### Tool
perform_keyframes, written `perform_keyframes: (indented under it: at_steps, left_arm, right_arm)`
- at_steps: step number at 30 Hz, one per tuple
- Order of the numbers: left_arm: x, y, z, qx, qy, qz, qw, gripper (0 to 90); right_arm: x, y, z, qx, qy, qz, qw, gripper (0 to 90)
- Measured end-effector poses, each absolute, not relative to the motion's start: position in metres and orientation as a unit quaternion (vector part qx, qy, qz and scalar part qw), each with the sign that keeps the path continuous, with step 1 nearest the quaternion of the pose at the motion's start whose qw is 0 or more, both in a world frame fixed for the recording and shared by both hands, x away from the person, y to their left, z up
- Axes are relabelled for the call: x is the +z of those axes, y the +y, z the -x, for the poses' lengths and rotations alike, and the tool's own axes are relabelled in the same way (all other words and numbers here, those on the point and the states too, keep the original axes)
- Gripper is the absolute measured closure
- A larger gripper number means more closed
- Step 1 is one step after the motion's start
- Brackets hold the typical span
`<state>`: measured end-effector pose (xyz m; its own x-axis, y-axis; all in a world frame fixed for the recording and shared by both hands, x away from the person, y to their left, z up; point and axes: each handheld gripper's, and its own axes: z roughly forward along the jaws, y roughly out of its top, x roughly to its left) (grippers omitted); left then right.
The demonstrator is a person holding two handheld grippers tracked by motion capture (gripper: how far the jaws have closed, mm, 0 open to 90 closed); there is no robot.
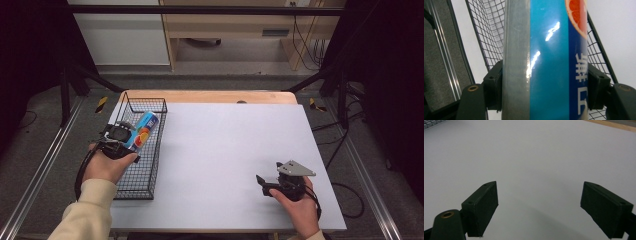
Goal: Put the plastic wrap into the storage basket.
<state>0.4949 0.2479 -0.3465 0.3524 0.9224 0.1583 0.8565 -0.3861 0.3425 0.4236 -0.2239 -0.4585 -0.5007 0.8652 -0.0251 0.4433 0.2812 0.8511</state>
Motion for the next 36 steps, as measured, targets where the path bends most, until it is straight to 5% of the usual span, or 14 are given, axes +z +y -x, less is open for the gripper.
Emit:
perform_keyframes:
  at_steps: [36]
  left_arm:
    - [-0.376,0.258,-0.522,0.082,0.572,-0.814,0.068,31.8]
  right_arm:
    - [-0.462,-0.221,-0.425,0.408,0.771,-0.427,0.24,14.7]
